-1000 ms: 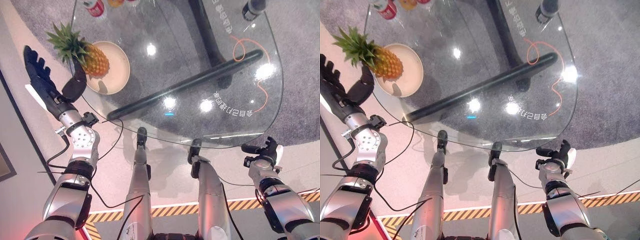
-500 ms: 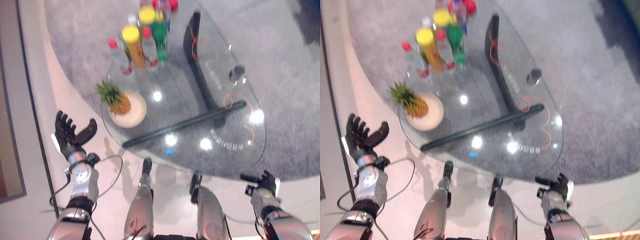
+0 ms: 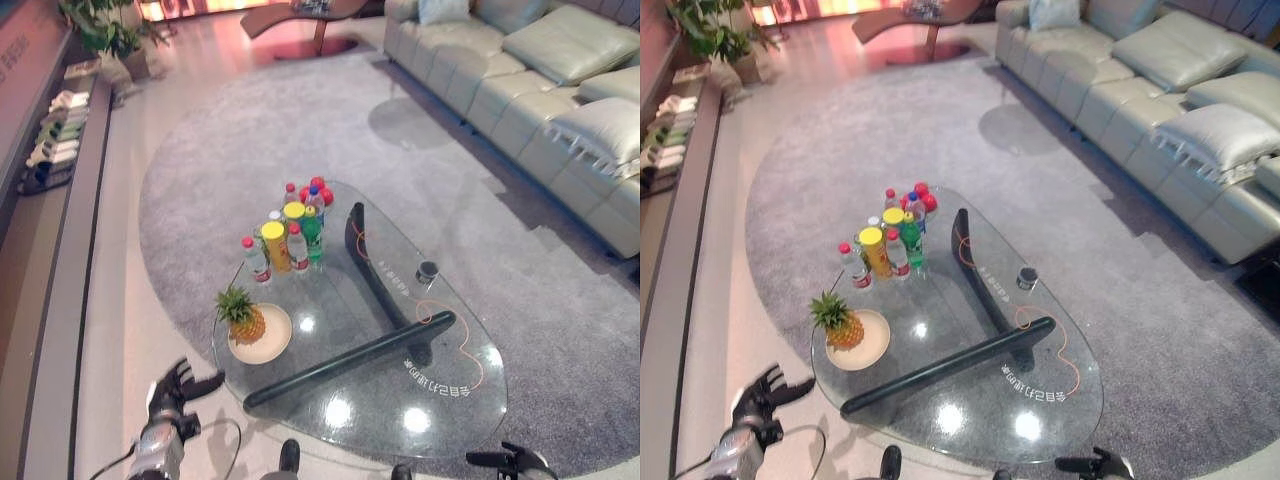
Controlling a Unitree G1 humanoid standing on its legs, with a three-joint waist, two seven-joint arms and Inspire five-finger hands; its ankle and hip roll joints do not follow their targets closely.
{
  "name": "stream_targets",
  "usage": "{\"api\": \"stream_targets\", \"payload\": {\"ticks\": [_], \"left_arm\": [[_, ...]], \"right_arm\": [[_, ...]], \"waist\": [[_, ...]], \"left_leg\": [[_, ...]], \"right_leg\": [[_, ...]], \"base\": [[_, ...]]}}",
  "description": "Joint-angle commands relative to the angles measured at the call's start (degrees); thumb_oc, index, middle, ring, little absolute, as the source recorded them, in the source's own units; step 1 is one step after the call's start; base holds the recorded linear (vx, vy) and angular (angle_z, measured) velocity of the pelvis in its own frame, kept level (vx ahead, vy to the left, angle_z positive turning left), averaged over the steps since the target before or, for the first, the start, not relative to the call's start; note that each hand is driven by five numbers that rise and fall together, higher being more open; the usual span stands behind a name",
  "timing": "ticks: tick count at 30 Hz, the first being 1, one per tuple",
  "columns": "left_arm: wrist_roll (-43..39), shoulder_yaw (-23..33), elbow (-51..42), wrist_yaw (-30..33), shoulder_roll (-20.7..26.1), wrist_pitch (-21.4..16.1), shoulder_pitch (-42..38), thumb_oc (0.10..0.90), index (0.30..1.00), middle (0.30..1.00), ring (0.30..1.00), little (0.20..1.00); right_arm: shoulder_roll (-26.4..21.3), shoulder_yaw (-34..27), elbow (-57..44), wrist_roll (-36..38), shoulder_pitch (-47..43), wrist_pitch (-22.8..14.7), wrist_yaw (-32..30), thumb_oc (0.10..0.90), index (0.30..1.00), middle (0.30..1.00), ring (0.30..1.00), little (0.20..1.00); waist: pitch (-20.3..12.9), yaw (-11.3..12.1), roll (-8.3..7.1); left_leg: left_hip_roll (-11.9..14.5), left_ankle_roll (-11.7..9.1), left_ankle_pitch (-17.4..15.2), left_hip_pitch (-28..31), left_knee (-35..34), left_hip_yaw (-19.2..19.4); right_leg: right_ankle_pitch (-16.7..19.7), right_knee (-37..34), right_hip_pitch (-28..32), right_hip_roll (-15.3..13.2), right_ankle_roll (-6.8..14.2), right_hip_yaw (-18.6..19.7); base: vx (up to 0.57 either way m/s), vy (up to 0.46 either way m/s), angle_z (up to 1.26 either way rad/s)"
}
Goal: Pick up the fruit to the plate
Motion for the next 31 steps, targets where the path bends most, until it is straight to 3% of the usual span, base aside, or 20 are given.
{"api": "stream_targets", "payload": {"ticks": [1, 4, 13, 31], "left_arm": [[6.9, 0.8, 4.7, -4.8, 1.7, 4.4, -2.4, 0.8, 0.9, 0.9, 0.9, 0.9], [15.6, -2.7, 7.3, -10.2, 0.4, 9.9, -1.0, 0.8, 0.9, 0.9, 0.9, 0.9], [18.4, -7.3, 8.4, -10.5, -2.0, 15.3, -0.2, 0.8, 0.9, 0.9, 0.9, 0.9], [21.3, -11.0, 7.7, -10.1, -4.6, 13.7, -1.1, 0.8, 0.9, 0.9, 0.9, 0.9]], "right_arm": [[-1.1, 1.9, 2.1, -3.4, -0.7, 0.8, 1.9, 0.8, 0.9, 0.9, 0.9, 0.9], [-0.2, 3.3, 1.9, -5.5, -0.9, 2.1, 2.9, 0.8, 0.9, 0.9, 0.9, 0.9], [1.4, 6.9, 2.9, -8.9, -2.1, 5.4, 7.4, 0.8, 0.9, 0.9, 0.9, 0.9], [2.9, 8.9, 3.8, -10.2, -2.5, 6.5, 7.8, 0.8, 0.9, 0.9, 0.9, 0.9]], "waist": [[-0.9, 0.3, -0.24], [-1.4, -0.2, -0.01], [-2.4, -0.3, 0.49], [-2.9, -0.2, 0.27]], "left_leg": [[-0.9, 0.0, -4.9, 3.5, -0.1, 4.3], [-0.7, 0.1, -5.4, 4.6, -0.1, 4.6], [-0.1, -0.1, -6.2, 6.2, -0.1, 5.1], [1.3, -0.7, -6.5, 6.6, -0.1, 5.9]], "right_leg": [[3.9, 1.9, -3.5, 1.1, -0.6, 3.5], [3.8, 1.6, -2.6, 1.3, -0.7, 3.7], [3.7, 0.5, -1.0, 1.4, -0.8, 3.3], [3.8, 0.0, -0.5, 1.3, -0.7, 2.3]], "base": [[0.06, 0.002, -0.13], [0.04, 0.008, -0.12], [0.02, 0.009, -0.05], [0.0, -0.005, -0.02]]}}
